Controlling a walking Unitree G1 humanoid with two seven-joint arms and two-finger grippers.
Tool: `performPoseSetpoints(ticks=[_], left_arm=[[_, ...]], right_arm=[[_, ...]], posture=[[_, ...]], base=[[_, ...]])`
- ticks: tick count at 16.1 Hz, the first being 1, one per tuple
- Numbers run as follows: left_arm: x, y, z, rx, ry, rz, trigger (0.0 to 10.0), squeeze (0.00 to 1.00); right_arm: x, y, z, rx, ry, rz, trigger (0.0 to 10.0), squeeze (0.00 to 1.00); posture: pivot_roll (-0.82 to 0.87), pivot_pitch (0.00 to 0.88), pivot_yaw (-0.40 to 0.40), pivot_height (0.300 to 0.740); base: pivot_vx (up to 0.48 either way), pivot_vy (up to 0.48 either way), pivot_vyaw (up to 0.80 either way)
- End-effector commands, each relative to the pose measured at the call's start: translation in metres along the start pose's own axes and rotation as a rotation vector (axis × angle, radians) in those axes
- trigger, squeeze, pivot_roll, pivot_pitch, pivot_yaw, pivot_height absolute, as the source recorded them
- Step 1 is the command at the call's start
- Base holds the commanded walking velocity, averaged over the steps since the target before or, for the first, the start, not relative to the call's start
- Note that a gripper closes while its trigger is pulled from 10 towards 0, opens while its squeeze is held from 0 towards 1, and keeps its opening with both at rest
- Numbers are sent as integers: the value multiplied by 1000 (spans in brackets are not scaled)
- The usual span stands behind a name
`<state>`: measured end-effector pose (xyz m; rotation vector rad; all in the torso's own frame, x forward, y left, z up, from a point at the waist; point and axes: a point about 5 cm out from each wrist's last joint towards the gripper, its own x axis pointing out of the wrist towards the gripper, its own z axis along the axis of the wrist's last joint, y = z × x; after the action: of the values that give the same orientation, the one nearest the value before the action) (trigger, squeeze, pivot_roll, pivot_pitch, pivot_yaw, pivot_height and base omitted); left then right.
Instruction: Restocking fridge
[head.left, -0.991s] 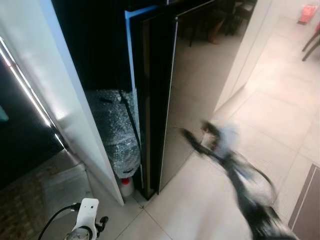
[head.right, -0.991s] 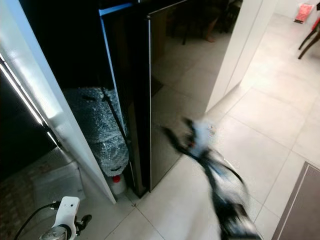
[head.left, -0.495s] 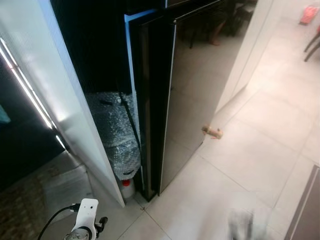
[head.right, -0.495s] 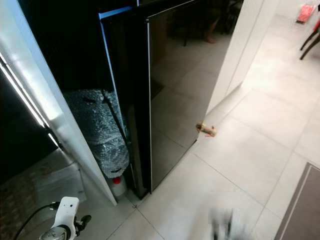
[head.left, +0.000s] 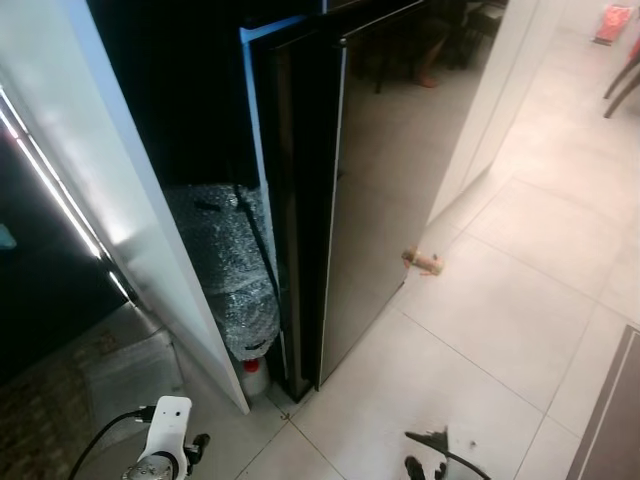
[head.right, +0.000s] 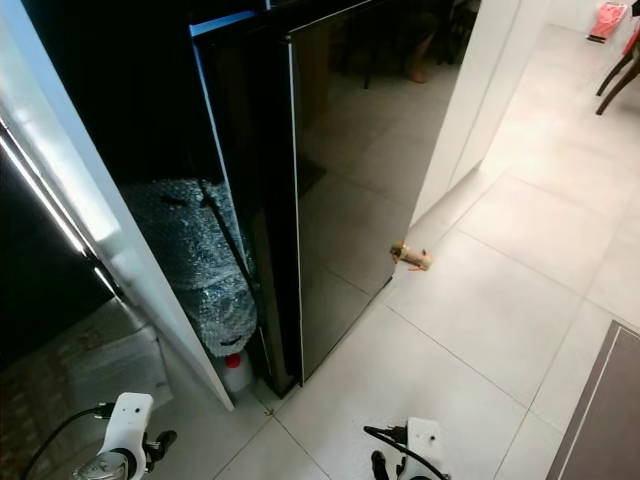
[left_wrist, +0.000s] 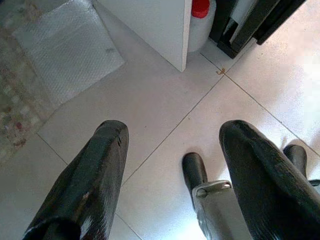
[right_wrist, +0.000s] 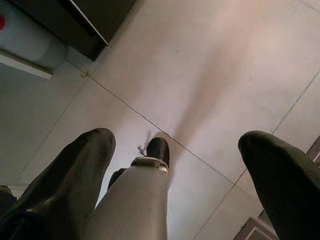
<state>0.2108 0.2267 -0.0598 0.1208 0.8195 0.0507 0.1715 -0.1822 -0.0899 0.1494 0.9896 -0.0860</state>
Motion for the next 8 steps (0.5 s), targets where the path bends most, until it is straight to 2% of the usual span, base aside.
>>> performPoseSetpoints(ticks=[1,2,3,4,6,8], left_arm=[[-1,-1,-5,-29,20,13,10000,0],[-1,-3,-6,-51,21,19,10000,0],[-1,-3,-7,-55,22,18,10000,0],[-1,-5,-8,-67,33,15,10000,0],[-1,-6,-10,-76,39,16,10000,0],[-1,-10,-13,-93,49,21,10000,0]], right_arm=[[-1,-3,-5,-41,24,-9,10000,0],[0,-3,2,-121,13,-5,10000,0],[1,-3,6,-145,-1,-6,10000,0],[3,-2,25,-145,-60,-11,10000,0],[3,0,29,-150,-65,-12,10000,0],[-3,-19,6,-180,-22,-14,10000,0]], posture=[[0,63,-58,740],[-1,55,-66,740],[-6,50,-67,740],[-15,37,-71,740],[-21,19,-76,740],[6,0,-98,740]], base=[[0,0,0],[0,0,0],[0,0,0],[0,0,0],[0,0,0],[0,0,0]])
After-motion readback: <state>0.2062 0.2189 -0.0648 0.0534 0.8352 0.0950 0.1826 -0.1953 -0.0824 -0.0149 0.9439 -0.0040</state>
